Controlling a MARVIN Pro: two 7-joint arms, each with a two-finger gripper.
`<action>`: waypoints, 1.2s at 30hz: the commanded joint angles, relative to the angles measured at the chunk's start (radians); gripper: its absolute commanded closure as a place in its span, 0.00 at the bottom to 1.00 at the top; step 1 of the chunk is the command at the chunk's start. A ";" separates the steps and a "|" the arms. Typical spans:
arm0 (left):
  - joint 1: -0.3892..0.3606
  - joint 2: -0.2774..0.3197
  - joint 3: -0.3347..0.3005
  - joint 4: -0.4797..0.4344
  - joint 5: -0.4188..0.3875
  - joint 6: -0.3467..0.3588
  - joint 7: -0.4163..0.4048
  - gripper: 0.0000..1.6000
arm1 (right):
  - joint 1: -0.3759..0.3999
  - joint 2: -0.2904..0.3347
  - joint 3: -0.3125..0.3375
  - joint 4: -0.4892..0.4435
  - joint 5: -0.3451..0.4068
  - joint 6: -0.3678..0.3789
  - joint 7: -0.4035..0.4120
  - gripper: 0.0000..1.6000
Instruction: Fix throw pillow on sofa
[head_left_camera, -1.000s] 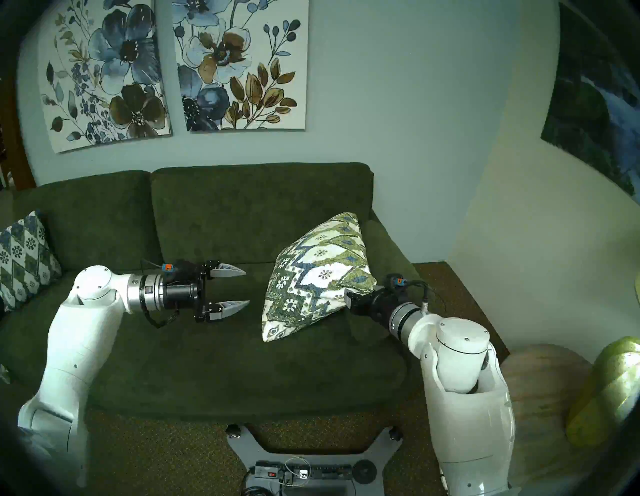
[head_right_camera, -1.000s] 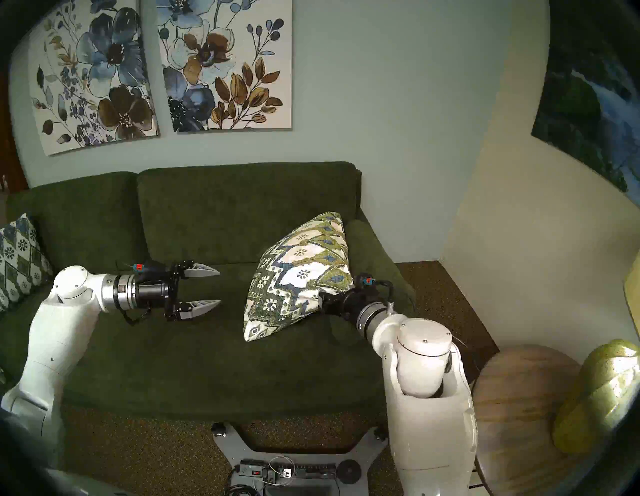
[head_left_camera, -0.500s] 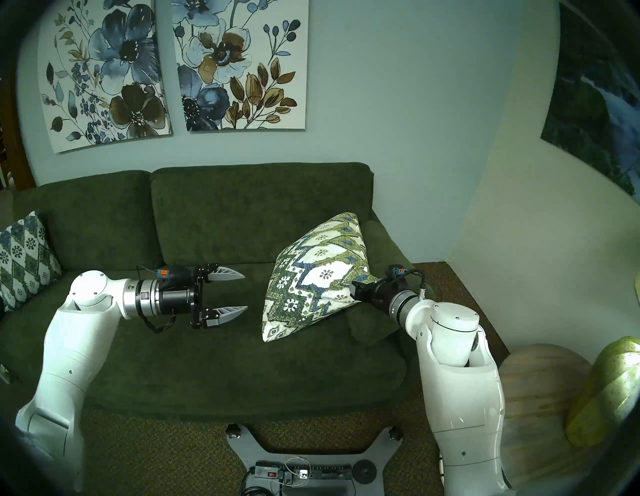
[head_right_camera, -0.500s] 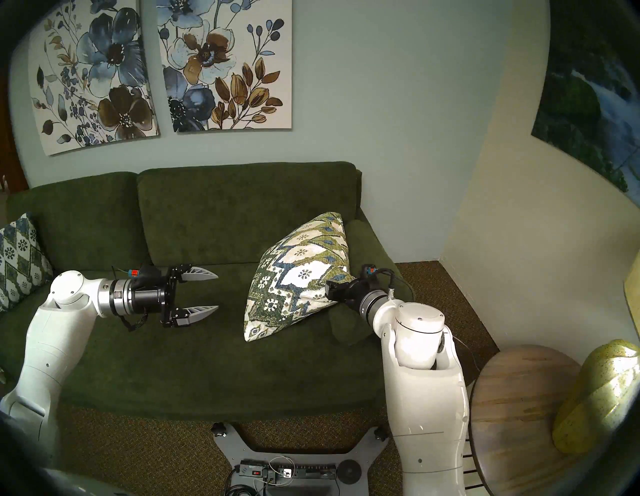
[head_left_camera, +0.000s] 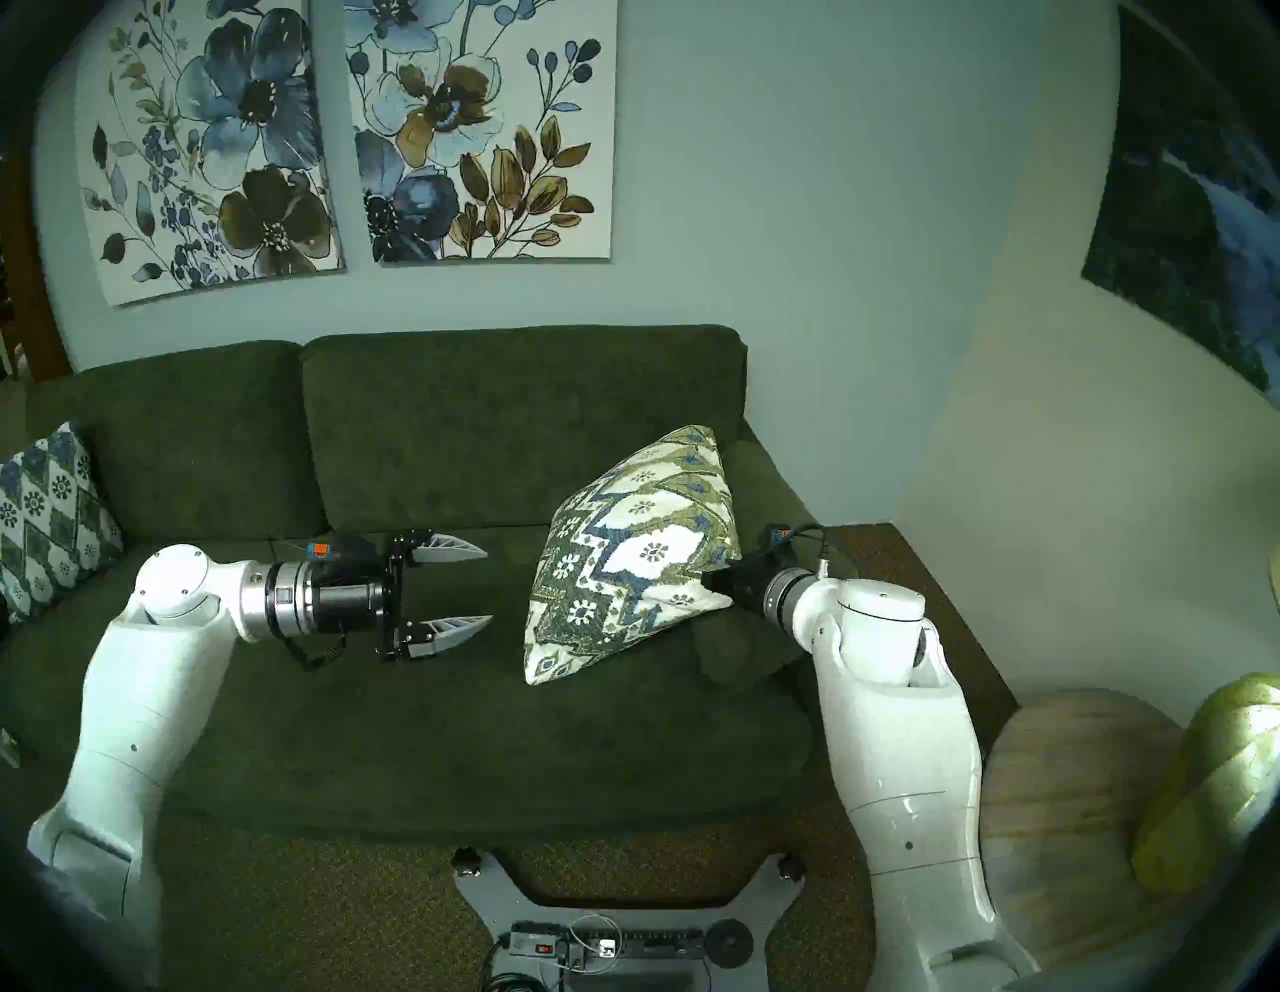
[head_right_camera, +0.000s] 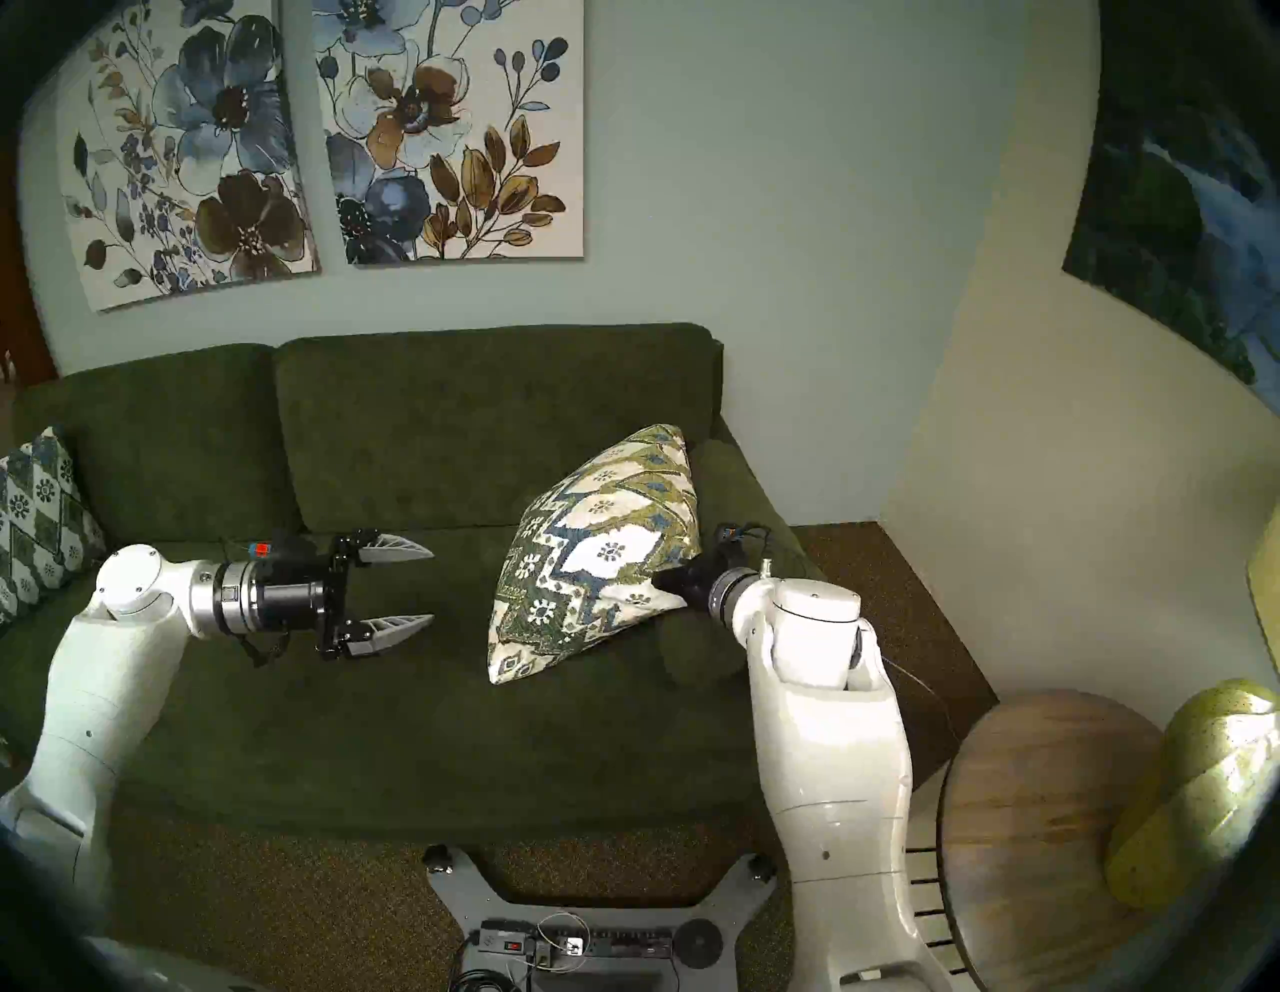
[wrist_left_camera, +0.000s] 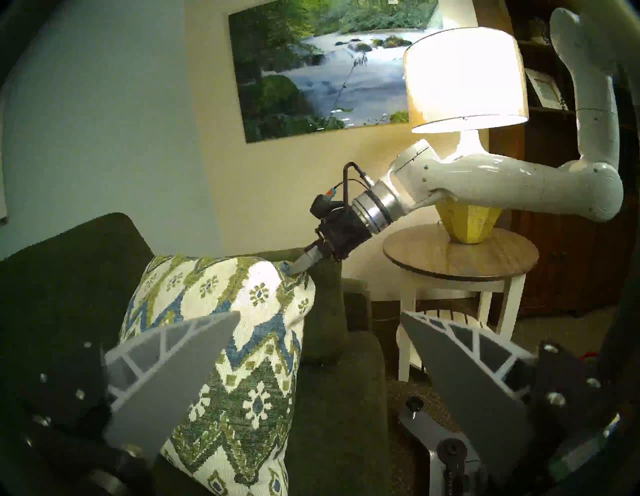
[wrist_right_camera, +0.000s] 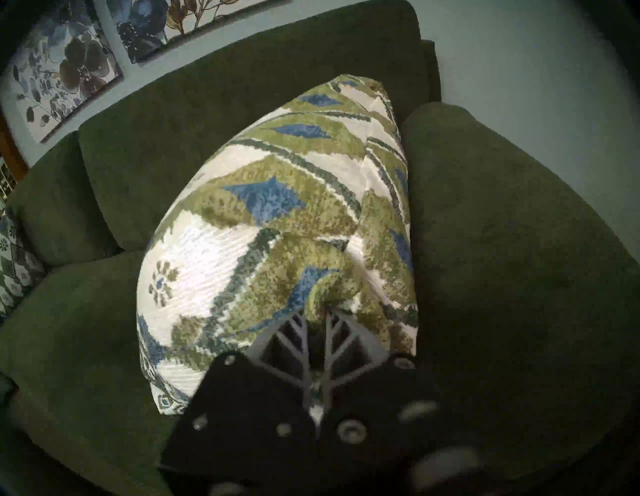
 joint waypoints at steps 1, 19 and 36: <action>-0.004 0.014 0.007 -0.008 -0.041 -0.004 0.001 0.00 | 0.111 0.017 -0.006 -0.010 -0.005 0.062 -0.005 1.00; -0.005 0.029 0.025 -0.004 -0.061 -0.020 0.001 0.00 | 0.263 0.078 -0.058 -0.165 -0.039 0.210 -0.006 1.00; -0.008 0.054 0.054 0.003 -0.101 -0.032 0.001 0.00 | 0.379 0.079 -0.200 -0.150 -0.062 0.210 0.064 1.00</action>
